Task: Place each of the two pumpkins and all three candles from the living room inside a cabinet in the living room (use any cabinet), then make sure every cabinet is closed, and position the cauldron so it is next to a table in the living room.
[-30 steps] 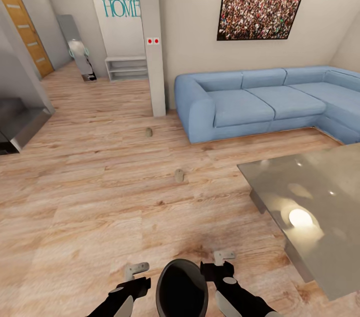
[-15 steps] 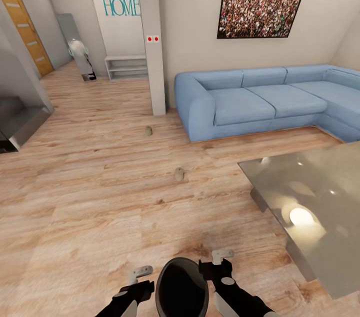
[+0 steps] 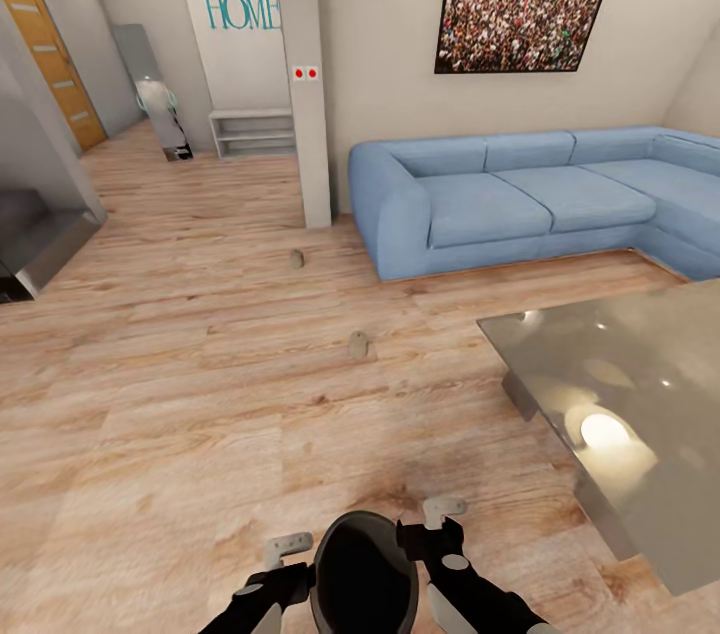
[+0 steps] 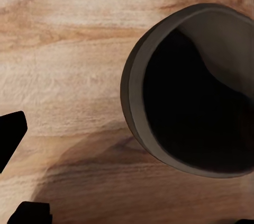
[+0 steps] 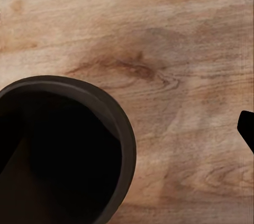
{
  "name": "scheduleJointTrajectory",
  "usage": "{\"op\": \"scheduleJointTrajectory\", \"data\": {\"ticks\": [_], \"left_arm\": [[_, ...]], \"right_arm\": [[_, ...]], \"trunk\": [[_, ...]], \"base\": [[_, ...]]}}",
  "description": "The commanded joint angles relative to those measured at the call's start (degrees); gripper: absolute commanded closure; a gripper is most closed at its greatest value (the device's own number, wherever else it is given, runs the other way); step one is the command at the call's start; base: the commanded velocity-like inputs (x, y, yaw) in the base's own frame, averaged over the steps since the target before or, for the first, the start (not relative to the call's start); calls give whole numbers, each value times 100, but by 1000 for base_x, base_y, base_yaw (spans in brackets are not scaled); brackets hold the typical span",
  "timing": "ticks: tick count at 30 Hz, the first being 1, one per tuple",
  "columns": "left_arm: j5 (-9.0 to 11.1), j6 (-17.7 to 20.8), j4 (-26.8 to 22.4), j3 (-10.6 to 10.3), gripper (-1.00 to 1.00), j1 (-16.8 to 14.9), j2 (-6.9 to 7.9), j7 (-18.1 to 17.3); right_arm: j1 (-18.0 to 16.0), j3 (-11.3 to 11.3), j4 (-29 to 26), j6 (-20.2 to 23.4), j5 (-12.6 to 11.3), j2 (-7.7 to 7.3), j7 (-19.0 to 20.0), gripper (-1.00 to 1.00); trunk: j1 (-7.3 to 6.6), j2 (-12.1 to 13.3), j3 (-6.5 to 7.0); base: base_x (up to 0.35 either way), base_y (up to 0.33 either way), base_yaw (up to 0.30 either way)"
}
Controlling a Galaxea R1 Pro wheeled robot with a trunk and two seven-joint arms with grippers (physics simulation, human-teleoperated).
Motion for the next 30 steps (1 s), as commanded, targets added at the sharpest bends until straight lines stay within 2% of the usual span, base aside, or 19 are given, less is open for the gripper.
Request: {"op": "scheduleJointTrajectory", "data": {"ticks": [1,7,13,20,30], "left_arm": [[45,17,-12,-48,-100,-4,3,52],[46,16,11,-51,-100,-4,-2,52],[45,17,31,-51,-100,-4,-3,52],[45,16,32,-52,-100,-4,-3,52],[45,16,32,-52,-100,-4,-10,52]], "right_arm": [[-7,51,-3,-13,-60,-3,-37,-100],[-7,71,159,22,-64,102,-33,-100],[-7,285,457,208,-73,119,-32,-100],[-7,293,527,525,-98,112,-56,-100],[-7,294,527,697,-118,112,-45,-100]], "trunk": [[22,-44,-23],[154,-285,-131],[286,-525,-238],[439,-806,-364],[659,-1207,-544]], "base": [[0,0,0],[0,0,0],[0,0,0],[0,0,0],[0,0,0]]}}
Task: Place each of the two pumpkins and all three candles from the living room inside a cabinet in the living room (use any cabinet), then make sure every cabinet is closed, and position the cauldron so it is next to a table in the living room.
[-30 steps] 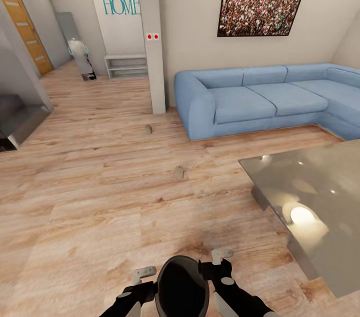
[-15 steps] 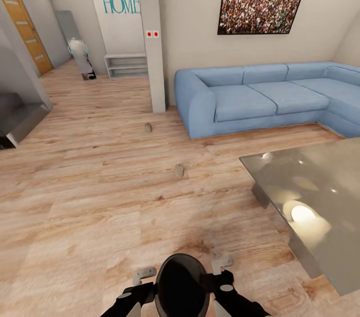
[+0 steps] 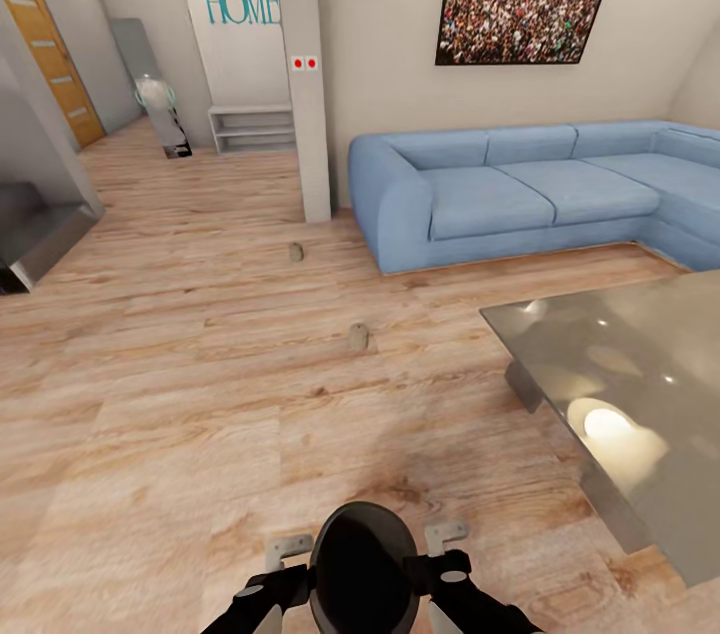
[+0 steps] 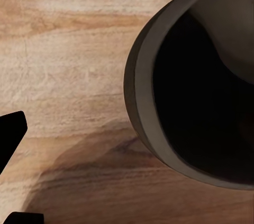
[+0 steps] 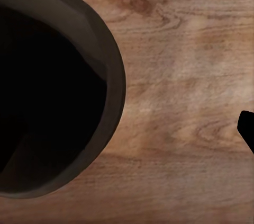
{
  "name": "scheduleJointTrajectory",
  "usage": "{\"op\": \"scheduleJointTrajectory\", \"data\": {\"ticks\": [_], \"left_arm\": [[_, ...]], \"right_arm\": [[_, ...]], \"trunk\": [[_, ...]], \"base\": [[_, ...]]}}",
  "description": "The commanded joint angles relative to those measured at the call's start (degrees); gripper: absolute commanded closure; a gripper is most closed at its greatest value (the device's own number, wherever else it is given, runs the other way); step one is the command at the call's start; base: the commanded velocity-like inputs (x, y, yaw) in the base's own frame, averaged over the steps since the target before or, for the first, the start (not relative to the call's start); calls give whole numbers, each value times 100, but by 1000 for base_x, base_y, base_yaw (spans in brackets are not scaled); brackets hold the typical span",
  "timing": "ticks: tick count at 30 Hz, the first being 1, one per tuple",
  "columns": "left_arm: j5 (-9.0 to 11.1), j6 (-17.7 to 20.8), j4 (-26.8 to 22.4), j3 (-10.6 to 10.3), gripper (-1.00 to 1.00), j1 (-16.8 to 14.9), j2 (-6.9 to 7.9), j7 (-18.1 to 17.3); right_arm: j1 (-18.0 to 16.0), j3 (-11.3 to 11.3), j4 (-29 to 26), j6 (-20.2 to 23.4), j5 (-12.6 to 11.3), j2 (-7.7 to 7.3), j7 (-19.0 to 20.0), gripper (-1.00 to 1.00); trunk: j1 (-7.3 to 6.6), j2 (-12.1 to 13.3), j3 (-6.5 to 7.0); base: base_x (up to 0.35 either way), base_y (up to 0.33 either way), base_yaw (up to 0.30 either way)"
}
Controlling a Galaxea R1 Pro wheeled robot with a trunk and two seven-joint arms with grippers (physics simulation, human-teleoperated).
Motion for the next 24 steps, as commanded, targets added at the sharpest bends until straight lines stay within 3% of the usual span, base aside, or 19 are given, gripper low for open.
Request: {"op": "scheduleJointTrajectory", "data": {"ticks": [1,24], "left_arm": [[45,18,-12,-47,-100,-4,5,52],[45,16,-12,-48,-100,-4,0,52]], "right_arm": [[-6,48,-14,32,-22,-4,-46,-100],[-6,56,-34,-280,28,4,-43,-100]], "trunk": [[22,-44,-23],[527,-966,-436]], "base": [[0,0,0],[0,0,0]]}}
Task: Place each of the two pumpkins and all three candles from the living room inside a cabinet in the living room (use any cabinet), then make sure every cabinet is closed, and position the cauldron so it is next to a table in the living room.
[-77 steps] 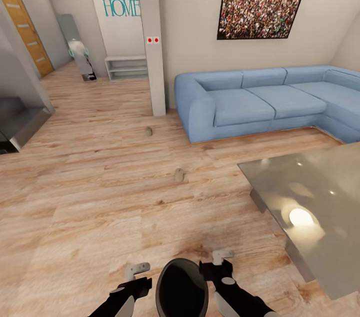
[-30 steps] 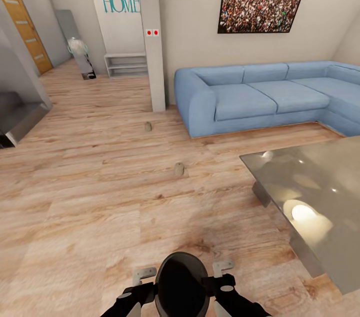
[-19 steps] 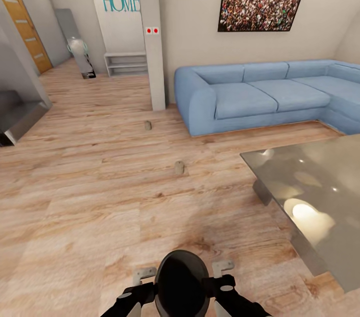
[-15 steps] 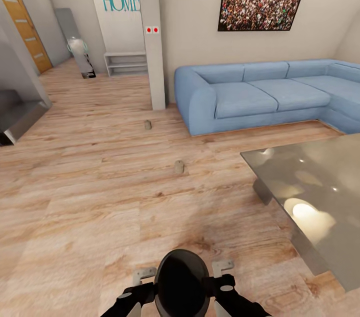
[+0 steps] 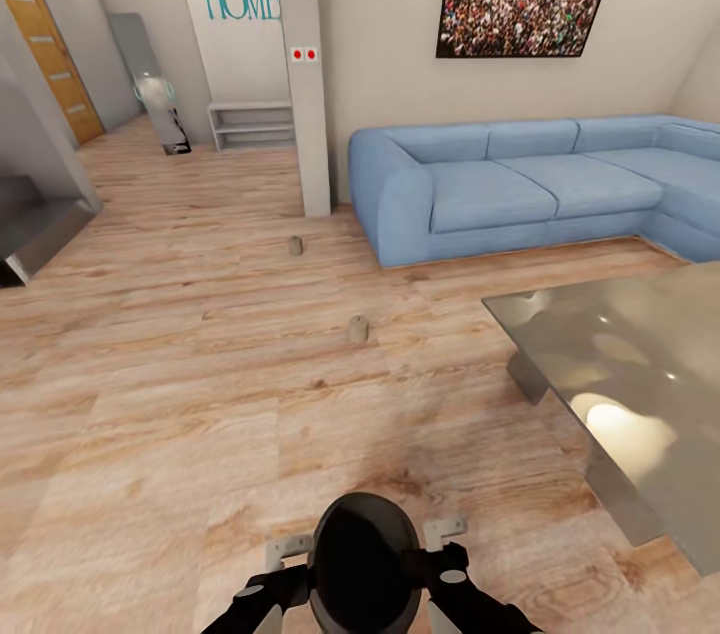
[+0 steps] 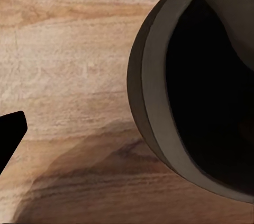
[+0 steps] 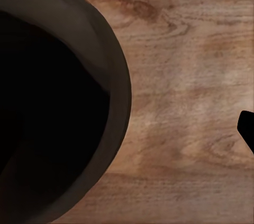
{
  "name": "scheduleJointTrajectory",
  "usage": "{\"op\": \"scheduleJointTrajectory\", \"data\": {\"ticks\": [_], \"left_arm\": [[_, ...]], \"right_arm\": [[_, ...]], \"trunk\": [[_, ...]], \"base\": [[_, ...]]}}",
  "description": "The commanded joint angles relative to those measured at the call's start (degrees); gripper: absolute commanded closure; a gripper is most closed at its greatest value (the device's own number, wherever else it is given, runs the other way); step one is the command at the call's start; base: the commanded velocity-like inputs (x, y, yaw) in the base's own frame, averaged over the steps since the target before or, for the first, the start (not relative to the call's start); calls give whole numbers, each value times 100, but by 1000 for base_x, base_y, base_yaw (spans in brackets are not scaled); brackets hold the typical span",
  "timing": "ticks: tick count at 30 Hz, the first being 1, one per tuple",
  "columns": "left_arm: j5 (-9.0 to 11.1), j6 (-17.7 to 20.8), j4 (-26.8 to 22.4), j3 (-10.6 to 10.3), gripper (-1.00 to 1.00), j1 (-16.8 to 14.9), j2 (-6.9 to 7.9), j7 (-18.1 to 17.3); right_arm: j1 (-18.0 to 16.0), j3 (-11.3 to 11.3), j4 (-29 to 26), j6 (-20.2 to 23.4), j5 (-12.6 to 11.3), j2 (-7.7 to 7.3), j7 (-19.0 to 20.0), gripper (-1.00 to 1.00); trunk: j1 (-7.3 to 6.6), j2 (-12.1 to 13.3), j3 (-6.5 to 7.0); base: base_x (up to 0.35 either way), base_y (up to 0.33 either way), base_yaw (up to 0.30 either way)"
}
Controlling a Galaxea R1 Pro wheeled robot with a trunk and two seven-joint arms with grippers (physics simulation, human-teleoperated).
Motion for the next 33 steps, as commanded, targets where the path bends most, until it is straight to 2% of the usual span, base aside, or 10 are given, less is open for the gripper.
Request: {"op": "scheduleJointTrajectory", "data": {"ticks": [1,33], "left_arm": [[45,18,-12,-48,-100,-4,7,52],[54,18,-12,-116,-100,-4,-21,52]], "right_arm": [[-6,48,-16,10,-32,-4,-45,-100],[-6,48,-39,-191,-32,-4,-45,-100]], "trunk": [[22,-44,-23],[725,-1327,-597]], "base": [[0,0,0],[0,0,0]]}}
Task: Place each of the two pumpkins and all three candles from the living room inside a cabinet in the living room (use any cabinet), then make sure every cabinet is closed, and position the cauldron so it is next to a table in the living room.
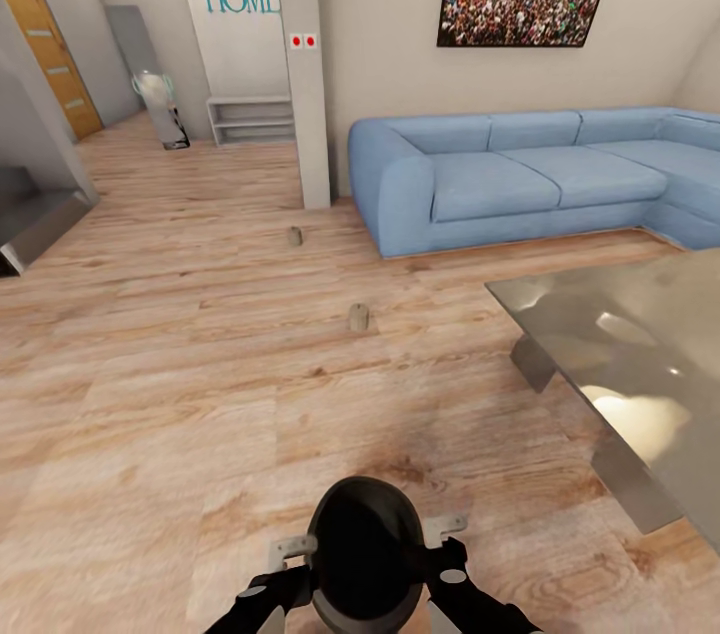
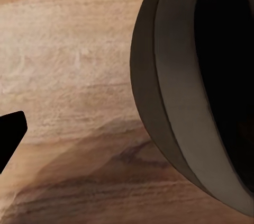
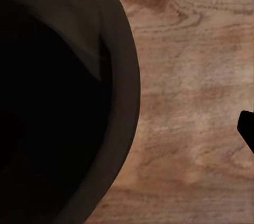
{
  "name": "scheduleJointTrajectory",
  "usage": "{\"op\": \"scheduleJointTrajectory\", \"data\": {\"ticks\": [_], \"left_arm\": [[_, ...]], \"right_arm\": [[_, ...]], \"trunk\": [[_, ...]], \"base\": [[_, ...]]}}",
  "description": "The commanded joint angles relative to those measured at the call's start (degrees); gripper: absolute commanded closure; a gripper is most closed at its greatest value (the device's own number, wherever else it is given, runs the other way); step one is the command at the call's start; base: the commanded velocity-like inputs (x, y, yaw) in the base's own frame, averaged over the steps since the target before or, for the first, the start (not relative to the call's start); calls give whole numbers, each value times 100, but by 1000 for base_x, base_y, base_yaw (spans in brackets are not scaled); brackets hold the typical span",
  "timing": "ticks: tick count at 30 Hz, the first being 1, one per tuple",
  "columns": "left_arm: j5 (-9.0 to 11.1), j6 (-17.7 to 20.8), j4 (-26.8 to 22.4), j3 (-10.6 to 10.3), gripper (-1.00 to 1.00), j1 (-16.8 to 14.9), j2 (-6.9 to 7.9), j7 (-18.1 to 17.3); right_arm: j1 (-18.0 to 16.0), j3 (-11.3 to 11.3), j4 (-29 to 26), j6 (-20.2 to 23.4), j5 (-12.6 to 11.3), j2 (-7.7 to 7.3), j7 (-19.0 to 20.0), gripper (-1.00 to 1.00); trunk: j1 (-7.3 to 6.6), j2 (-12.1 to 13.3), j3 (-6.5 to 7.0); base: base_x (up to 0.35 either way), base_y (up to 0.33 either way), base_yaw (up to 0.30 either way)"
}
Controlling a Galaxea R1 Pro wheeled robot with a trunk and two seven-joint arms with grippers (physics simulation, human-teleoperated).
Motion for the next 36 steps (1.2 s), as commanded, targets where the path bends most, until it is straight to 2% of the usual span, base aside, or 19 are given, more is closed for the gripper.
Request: {"op": "scheduleJointTrajectory", "data": {"ticks": [1,12,15,17,18,20,22,30,36], "left_arm": [[45,18,-12,-47,-100,-4,-2,52],[79,104,-42,-60,-100,-15,5,67],[91,321,-241,-50,-100,-50,16,81],[84,753,-634,-33,-100,-59,35,97],[83,854,-722,-27,-100,-60,39,99],[77,1355,-1225,-9,-100,-64,52,110],[68,1502,-1496,-5,-100,-65,60,107],[5,1573,-1876,-3,-100,-64,66,102],[1,1567,-1921,-1,-100,-64,76,111]], "right_arm": [[-6,49,-6,-38,-46,-3,-41,-100],[-6,36,-48,-20,-70,0,-68,-100],[-6,17,-366,375,-114,66,-86,-100],[-11,-17,-861,924,-123,104,-102,-100],[-12,-22,-958,1038,-125,109,-109,-100],[-31,-41,-1294,1619,-143,125,-138,-100],[-37,-46,-1383,1797,-155,131,-144,-100],[-40,-55,-1387,1860,-162,121,-146,-100],[-36,-57,-1356,1801,-168,113,-144,-100]], "trunk": [[22,-44,-23],[263,-485,-220],[329,-605,-274],[373,-685,-310],[395,-725,-328],[439,-806,-364],[461,-846,-382],[461,-846,-382],[461,-846,-382]], "base": [[0,0,0],[0,0,0],[0,0,0],[0,0,0],[0,0,0],[0,0,0],[0,0,0],[0,0,0],[0,0,0]]}}
